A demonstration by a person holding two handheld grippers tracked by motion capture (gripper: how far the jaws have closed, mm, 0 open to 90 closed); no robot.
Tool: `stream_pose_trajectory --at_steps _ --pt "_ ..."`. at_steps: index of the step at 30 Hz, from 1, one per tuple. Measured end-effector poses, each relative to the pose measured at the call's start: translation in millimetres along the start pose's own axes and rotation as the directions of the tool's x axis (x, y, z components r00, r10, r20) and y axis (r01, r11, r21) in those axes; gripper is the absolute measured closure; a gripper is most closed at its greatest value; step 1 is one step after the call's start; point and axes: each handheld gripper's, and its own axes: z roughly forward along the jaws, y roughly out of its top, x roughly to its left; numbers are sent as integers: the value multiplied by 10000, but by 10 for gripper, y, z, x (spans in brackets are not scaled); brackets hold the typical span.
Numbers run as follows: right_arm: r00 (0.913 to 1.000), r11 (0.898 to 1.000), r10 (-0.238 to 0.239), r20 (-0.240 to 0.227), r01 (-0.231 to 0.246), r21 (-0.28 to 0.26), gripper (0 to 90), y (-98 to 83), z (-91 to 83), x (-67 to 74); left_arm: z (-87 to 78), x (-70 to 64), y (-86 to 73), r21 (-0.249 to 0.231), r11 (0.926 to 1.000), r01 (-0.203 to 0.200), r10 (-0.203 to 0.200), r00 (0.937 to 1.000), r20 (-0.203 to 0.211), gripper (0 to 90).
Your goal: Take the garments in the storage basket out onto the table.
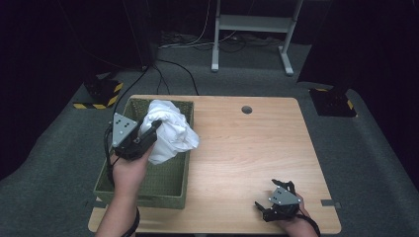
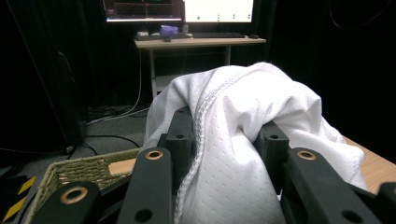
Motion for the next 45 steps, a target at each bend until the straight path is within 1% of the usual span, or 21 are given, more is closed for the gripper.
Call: stream_pose_trajectory --at_steps 3,6,9,12,16,19,25,32,37,41,45 --pt "10000 10000 1 4 -1 -2 13 0 0 1 5 -32 27 -103 9999 17 -17 10000 23 655" --pt "10000 10000 -59 8 59 29 13 2 3 4 21 -80 65 -198 9998 -8 11 9999 149 655" --pt "10000 10000 -37 22 37 21 13 1 2 2 32 -106 80 -240 9997 -34 39 9997 226 655" --pt "10000 10000 -43 -9 43 25 13 2 2 4 54 -163 102 -320 9995 -54 64 9995 314 655" --pt "10000 10000 41 -12 -41 -36 13 -1 -2 -5 81 -204 118 -410 9992 -9 25 9992 403 655" --pt "10000 10000 33 -32 -33 -43 13 -1 -3 -6 106 -232 123 -413 9991 30 -10 9988 482 655" --pt "10000 10000 37 -35 -37 -61 13 -2 -4 -8 143 -316 140 -456 9990 -17 48 9977 682 655" --pt "10000 10000 28 -29 -28 -57 13 -1 -4 -8 171 -372 157 -515 9987 22 19 9969 791 655" --pt "9999 9999 95 -39 -95 -69 13 -3 -7 -12 190 -429 167 -469 9989 -41 86 9954 952 655" --pt "10000 10000 38 -45 -38 -57 13 -2 -6 -10 204 -503 171 -550 9985 -60 120 9939 1098 655" --pt "10000 10000 60 -51 -60 -70 13 -2 -7 -12 223 -548 164 -598 9982 25 47 9926 1216 655"
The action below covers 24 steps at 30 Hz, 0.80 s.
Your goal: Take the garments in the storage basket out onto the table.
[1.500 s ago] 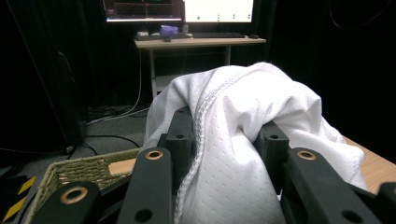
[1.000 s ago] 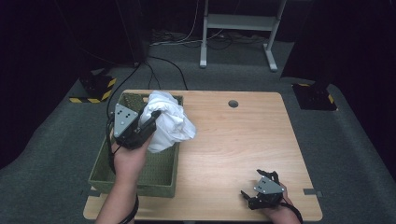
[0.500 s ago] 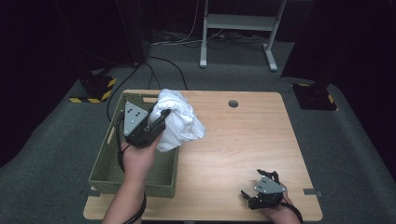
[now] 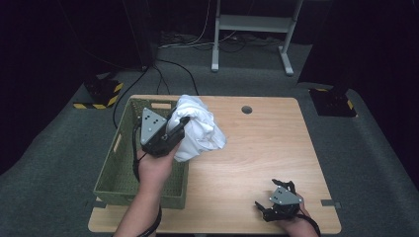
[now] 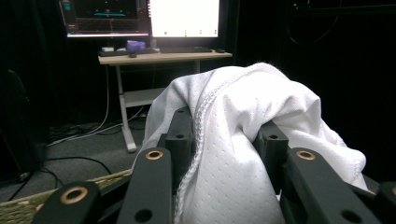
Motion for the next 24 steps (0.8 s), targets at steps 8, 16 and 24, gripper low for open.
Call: stream_pose_trajectory --at_steps 8,16,24 --pt "10000 10000 -17 -2 17 -6 13 0 0 3 80 -103 -39 -82 9998 186 -184 9994 298 655" --pt "10000 10000 -10 -17 10 -38 13 -1 -2 1 152 -173 -83 -94 9996 268 -264 9990 368 655" --pt "10000 10000 19 -34 -19 -56 13 -2 -4 -1 232 -252 -122 -296 9990 321 -307 9984 474 655"
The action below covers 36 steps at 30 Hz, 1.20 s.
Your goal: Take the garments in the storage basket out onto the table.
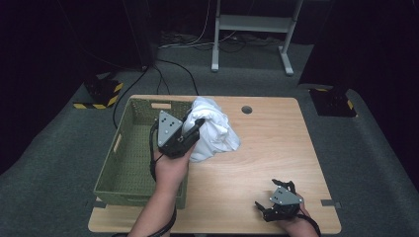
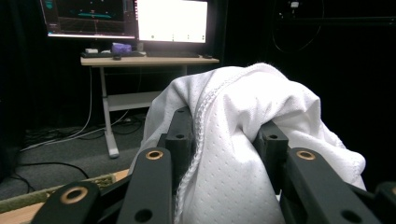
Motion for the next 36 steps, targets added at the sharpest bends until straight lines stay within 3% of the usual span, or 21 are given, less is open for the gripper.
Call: stream_pose_trajectory --at_steps 8,15,36 --pt "10000 10000 7 7 -7 -2 13 0 0 -1 166 -128 -49 -11 9998 199 -198 9997 163 655" --pt "10000 10000 24 -27 -24 -43 13 -2 -4 -2 271 -240 -58 -149 9998 149 -145 9997 217 655" --pt "10000 10000 54 -22 -54 -64 13 -3 -7 -4 427 -462 -85 -176 9998 130 -122 9991 400 655"
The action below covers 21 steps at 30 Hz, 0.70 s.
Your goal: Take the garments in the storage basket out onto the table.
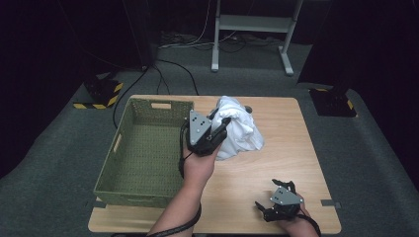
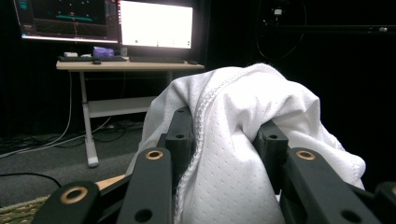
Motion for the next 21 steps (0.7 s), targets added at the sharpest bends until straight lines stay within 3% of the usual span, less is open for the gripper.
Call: stream_pose_trajectory --at_steps 10,16,21 --pt "10000 10000 14 2 -14 -47 13 -1 -3 -4 118 -134 -149 390 9992 61 -68 9998 195 655" --pt "10000 9999 78 -9 -78 -122 13 -4 -8 -11 199 -180 -270 673 9977 122 -128 9999 85 655" --pt "9999 9998 127 -8 -127 -126 13 -5 -10 -14 282 -206 -437 977 9942 453 -451 9990 -43 655"
